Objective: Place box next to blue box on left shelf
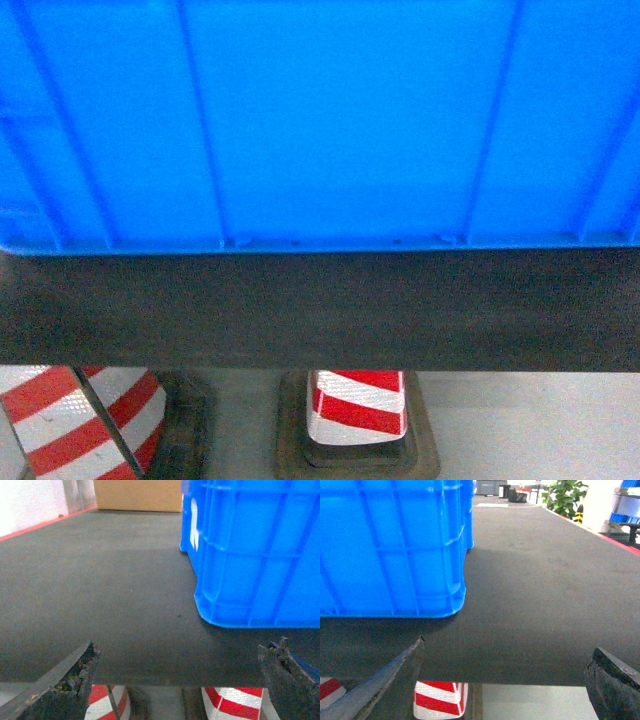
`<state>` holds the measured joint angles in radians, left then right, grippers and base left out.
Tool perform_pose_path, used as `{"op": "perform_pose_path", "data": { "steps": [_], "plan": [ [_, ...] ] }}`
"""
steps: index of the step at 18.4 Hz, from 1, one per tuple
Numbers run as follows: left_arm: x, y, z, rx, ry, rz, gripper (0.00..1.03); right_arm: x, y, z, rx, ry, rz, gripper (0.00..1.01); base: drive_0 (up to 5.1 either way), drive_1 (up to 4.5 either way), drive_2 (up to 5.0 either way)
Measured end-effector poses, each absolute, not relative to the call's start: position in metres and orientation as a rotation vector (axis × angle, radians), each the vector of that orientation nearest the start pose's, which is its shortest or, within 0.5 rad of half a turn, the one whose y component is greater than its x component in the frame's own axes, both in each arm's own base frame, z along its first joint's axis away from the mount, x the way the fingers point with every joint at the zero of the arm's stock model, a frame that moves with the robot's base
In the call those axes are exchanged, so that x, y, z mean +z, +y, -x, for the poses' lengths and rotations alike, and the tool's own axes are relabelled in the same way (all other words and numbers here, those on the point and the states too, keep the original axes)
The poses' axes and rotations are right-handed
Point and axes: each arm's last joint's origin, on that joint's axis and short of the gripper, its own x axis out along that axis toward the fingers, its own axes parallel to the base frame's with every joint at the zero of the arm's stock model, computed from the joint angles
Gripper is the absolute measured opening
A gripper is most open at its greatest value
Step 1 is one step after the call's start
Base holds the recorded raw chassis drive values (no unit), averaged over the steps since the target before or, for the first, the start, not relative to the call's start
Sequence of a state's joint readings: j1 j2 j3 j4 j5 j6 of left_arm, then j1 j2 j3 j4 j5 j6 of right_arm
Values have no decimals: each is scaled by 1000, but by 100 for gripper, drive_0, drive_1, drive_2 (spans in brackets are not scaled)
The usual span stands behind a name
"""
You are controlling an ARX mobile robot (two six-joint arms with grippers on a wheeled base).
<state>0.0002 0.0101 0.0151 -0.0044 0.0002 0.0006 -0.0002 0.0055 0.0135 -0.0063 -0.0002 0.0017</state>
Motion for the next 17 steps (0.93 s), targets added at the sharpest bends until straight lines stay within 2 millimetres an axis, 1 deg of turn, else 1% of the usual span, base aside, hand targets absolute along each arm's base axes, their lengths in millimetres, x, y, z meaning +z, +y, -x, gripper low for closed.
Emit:
{"op": "perform_pose_path", "data": {
  "steps": [17],
  "plan": [
    [168,0,-97,1,-1,-1,98,167,0,-97,0,-2,-3,98,0,0,0]
  ]
}}
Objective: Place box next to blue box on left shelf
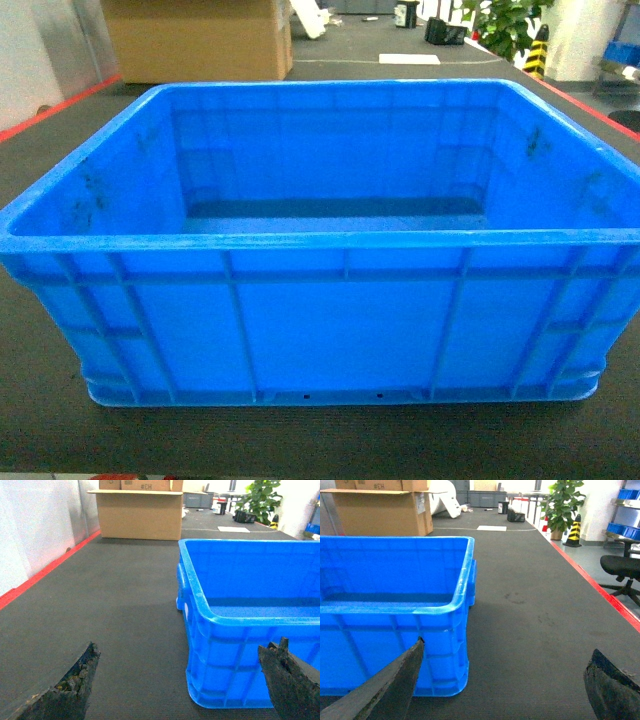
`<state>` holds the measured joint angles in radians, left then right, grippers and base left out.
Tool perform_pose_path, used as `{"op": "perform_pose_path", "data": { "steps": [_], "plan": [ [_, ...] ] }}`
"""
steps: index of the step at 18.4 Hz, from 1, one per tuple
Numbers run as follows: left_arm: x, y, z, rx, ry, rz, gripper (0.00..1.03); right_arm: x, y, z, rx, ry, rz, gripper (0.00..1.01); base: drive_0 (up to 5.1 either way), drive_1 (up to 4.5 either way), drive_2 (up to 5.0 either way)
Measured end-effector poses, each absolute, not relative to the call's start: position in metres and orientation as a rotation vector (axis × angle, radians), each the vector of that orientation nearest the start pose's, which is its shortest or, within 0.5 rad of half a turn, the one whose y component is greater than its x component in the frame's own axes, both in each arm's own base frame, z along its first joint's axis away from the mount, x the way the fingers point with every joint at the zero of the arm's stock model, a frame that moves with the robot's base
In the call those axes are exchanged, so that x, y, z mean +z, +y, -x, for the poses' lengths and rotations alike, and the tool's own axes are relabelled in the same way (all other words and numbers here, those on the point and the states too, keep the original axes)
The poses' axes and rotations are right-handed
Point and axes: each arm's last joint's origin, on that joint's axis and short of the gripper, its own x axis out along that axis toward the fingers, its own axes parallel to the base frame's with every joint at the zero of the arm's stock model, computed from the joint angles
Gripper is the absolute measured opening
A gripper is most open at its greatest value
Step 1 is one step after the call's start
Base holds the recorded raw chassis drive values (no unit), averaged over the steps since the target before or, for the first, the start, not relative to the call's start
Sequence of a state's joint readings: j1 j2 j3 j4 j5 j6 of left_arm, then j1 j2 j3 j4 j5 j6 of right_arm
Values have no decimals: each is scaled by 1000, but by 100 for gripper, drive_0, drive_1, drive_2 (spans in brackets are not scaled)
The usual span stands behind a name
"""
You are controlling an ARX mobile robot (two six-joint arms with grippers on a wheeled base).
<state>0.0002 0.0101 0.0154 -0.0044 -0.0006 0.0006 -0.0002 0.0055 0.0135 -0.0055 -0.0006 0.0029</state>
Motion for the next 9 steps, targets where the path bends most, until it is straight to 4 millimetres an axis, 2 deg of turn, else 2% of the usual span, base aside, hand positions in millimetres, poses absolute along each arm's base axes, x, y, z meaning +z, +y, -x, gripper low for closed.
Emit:
{"op": "perform_pose_path", "data": {
  "steps": [9],
  "plan": [
    [168,0,-97,1,-1,-1,98,167,0,-97,0,-2,-3,98,0,0,0]
  ]
}}
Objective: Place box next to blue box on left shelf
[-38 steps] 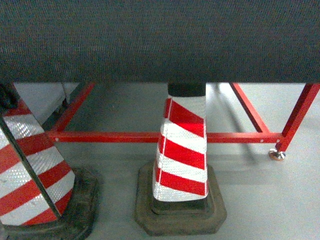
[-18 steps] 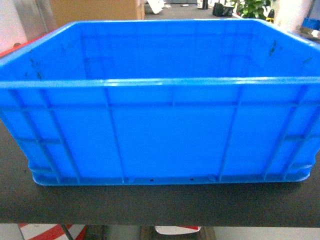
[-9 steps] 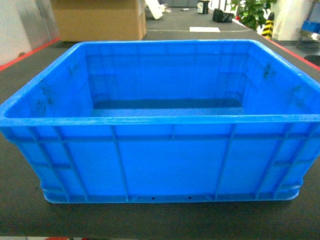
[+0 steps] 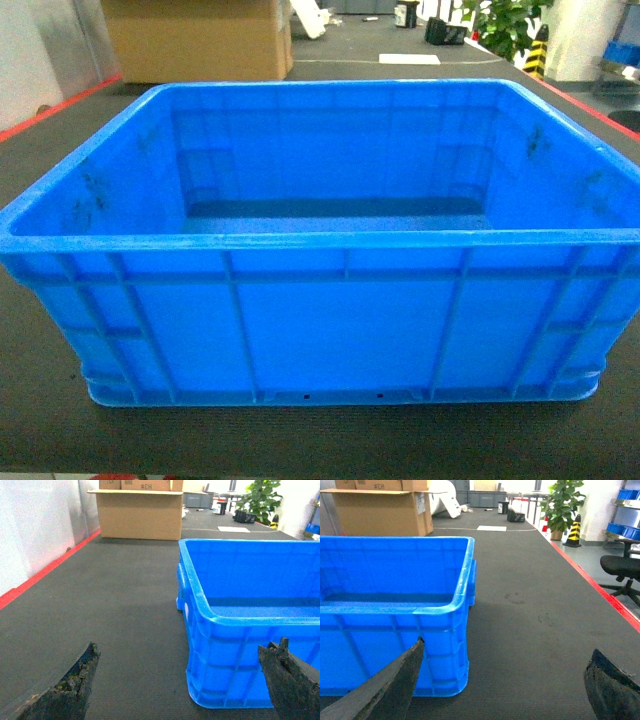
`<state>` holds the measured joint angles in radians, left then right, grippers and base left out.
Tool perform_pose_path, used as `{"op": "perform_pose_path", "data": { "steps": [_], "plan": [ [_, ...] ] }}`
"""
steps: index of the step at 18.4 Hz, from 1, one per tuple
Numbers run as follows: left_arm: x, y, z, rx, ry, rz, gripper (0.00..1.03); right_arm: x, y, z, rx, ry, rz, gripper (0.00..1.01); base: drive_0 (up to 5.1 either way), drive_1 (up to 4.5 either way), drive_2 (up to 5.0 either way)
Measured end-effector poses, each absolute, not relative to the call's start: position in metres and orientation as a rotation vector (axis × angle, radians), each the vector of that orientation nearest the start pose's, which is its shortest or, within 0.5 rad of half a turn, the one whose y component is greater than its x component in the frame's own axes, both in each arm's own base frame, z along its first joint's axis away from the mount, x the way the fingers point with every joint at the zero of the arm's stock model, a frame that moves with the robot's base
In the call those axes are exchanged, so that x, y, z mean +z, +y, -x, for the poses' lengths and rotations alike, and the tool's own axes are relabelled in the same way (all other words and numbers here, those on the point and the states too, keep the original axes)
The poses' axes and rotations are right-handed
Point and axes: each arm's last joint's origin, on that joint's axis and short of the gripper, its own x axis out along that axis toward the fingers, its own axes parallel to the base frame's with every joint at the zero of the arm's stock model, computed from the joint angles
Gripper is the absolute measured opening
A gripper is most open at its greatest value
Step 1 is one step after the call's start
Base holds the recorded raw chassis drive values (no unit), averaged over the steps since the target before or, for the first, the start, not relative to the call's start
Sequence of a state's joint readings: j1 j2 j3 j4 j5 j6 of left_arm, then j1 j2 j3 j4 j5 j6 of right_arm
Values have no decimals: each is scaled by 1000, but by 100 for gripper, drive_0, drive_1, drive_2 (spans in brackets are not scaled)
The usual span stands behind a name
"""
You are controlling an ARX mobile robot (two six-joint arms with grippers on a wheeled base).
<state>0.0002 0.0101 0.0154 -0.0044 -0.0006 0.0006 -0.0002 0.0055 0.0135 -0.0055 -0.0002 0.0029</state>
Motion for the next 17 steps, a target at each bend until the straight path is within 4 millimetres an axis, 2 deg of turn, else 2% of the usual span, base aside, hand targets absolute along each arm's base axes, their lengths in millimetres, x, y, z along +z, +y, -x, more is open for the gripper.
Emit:
{"op": "perform_pose_path", "data": {
  "steps": [17],
  "plan": [
    [168,0,-97,1,-1,-1,98,167,0,-97,0,-2,-3,98,0,0,0]
  ]
}}
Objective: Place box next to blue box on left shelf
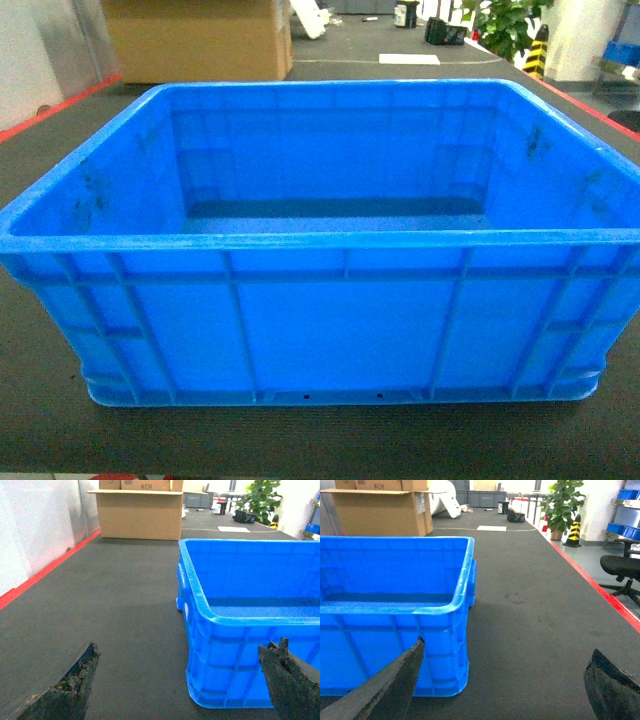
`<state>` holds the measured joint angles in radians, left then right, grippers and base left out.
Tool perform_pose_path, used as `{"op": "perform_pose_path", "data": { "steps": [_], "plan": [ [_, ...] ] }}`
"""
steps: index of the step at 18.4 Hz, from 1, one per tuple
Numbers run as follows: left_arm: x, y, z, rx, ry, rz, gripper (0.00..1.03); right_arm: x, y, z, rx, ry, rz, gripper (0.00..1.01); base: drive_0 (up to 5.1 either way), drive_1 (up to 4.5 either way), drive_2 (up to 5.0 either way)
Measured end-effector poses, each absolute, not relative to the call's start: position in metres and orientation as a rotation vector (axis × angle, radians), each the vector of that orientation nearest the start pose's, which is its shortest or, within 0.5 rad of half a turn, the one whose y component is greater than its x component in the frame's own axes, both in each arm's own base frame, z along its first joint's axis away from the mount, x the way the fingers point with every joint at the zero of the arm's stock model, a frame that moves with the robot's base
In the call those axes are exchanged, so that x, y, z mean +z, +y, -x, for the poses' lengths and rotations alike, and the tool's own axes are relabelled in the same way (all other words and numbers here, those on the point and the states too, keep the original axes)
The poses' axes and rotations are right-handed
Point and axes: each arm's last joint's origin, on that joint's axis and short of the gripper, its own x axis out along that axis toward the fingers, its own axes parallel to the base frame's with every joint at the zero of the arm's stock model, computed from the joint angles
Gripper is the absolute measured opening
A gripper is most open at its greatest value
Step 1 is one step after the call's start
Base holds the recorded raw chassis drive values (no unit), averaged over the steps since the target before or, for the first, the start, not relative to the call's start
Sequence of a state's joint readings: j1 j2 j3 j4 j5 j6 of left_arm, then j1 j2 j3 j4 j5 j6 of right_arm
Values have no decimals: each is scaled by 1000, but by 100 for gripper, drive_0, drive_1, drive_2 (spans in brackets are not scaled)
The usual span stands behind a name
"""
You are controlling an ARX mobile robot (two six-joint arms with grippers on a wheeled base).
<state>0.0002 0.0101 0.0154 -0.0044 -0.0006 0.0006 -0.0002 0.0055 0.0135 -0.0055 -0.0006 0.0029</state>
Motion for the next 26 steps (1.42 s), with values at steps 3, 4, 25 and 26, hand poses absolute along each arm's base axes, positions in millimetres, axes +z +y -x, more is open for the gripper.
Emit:
{"op": "perform_pose_path", "data": {
  "steps": [3,4,25,26],
  "plan": [
    [168,0,-97,1,-1,-1,98,167,0,-97,0,-2,-3,98,0,0,0],
    [168,0,-97,1,-1,-1,98,167,0,-97,0,-2,-3,98,0,0,0],
    [168,0,-97,1,-1,-1,98,167,0,-97,0,-2,-3,98,0,0,0],
    [168,0,-97,1,-1,-1,98,167,0,-97,0,-2,-3,98,0,0,0]
  ]
}}
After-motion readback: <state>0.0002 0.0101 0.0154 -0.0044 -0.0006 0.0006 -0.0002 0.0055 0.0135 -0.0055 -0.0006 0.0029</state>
